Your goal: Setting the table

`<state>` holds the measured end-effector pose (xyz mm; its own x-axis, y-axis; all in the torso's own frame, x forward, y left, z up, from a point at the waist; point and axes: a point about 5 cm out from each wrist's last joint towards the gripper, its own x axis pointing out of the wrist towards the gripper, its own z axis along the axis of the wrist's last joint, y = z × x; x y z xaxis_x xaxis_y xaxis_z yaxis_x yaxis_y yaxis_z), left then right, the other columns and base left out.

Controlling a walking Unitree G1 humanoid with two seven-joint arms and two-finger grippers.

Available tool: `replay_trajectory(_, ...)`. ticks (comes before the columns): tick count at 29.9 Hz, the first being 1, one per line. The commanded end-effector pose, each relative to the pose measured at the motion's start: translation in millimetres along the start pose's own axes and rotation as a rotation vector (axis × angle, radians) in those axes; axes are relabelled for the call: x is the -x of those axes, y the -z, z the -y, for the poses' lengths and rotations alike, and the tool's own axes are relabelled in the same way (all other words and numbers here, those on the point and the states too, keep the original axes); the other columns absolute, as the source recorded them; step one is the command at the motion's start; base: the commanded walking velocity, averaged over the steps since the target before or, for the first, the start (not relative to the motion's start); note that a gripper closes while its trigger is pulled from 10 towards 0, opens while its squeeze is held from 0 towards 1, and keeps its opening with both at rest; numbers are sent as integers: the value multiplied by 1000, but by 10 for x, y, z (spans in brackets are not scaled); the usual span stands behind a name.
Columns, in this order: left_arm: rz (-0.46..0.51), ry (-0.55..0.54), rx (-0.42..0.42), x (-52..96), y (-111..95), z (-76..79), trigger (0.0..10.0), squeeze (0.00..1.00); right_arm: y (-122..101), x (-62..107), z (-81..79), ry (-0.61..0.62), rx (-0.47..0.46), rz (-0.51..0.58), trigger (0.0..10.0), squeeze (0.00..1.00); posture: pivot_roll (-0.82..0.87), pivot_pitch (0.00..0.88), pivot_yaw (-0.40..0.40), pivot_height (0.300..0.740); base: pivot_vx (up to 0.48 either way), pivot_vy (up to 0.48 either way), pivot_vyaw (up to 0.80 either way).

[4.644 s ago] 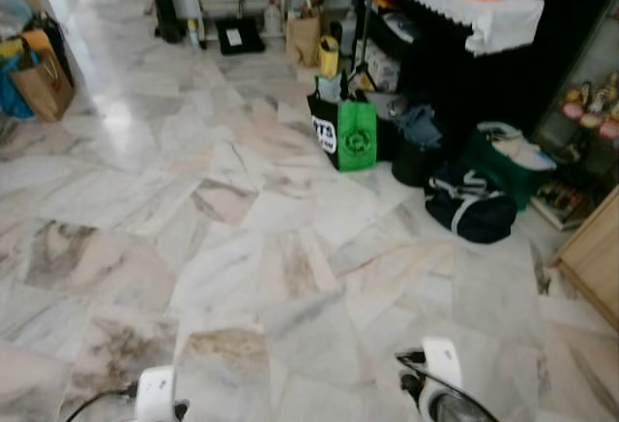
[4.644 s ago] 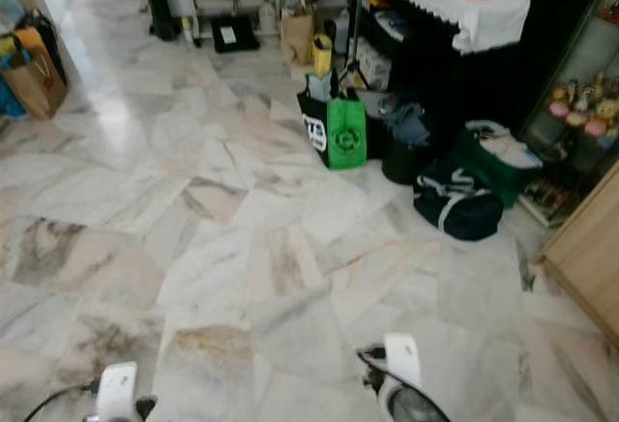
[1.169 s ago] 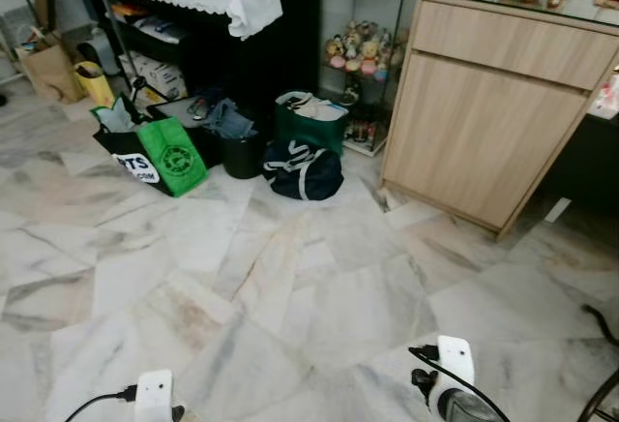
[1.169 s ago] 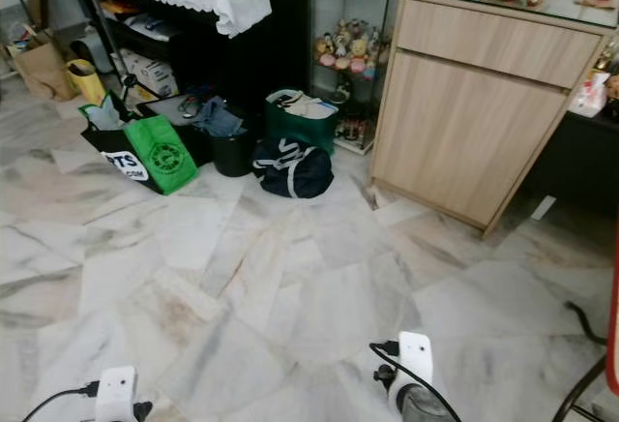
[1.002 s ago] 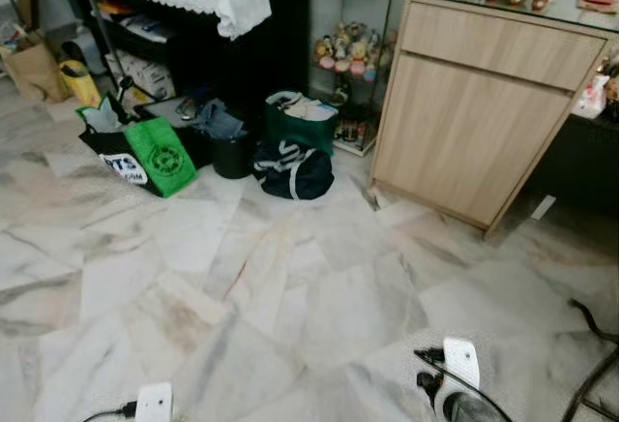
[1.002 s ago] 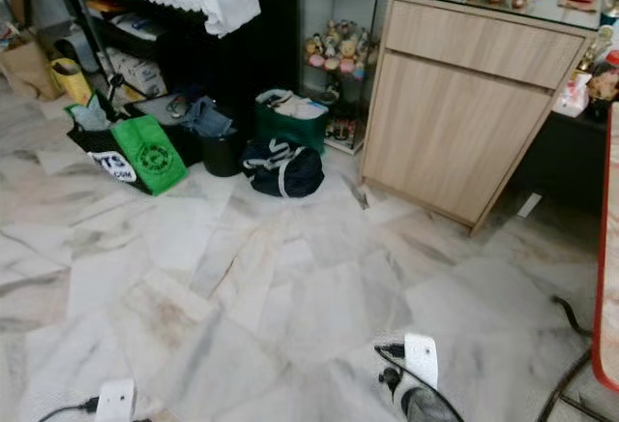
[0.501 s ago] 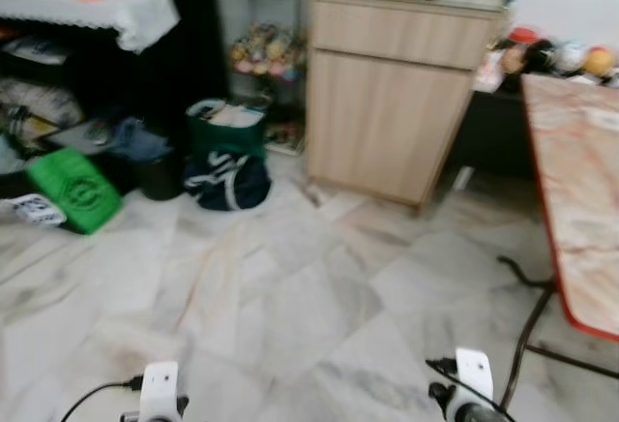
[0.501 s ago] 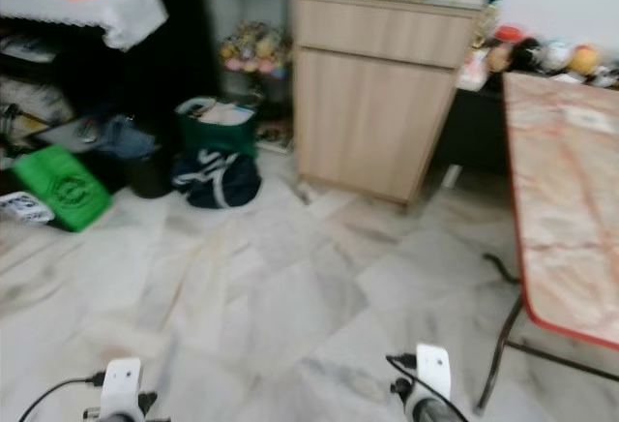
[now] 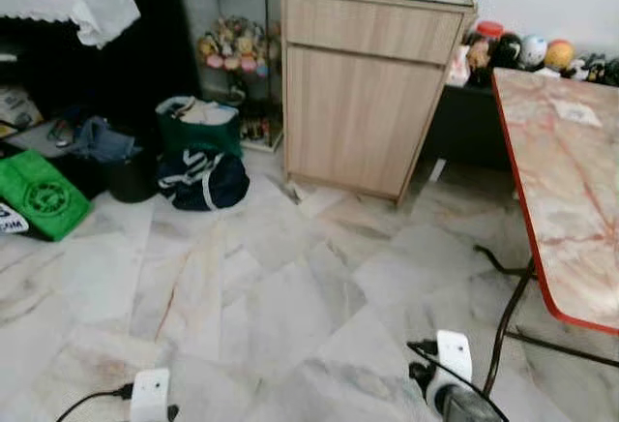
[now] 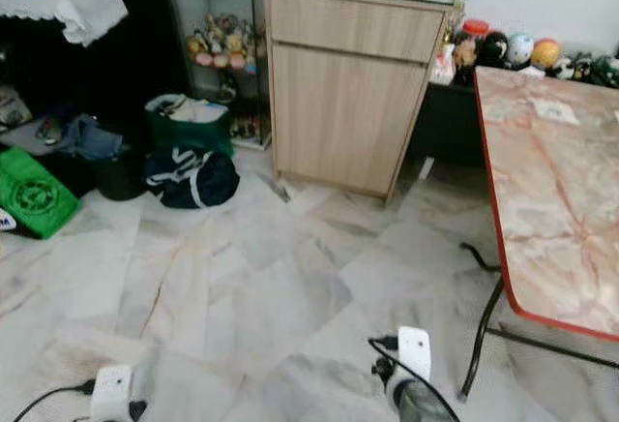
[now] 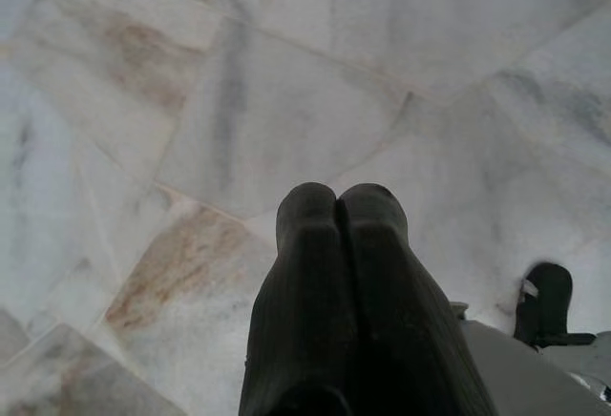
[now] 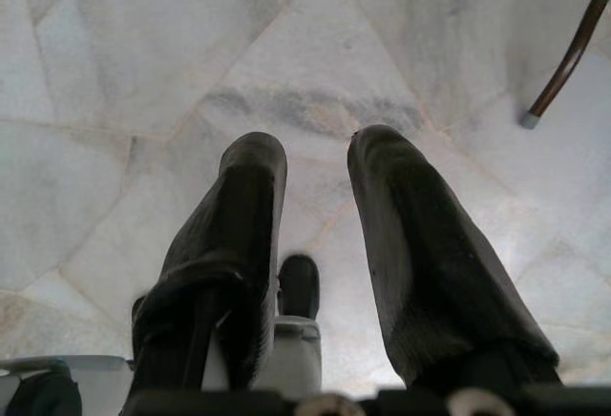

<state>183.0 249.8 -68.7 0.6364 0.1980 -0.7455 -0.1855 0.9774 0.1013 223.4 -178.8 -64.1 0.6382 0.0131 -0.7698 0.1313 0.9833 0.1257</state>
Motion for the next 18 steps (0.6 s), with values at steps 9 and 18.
replay_trajectory(9, -19, 0, -9, 7, 41, -1, 10000, 0, 13, 6, 53, 39, -32, -11, 10000, 0, 69, 0, -20, 740, 0, -295, -542)
replay_trajectory(18, -14, 16, -18, 1, 27, 38, 10000, 0, 24, 10, 65, 52, -48, -3, 10000, 0, 61, 0, -12, 740, 0, -307, -506)
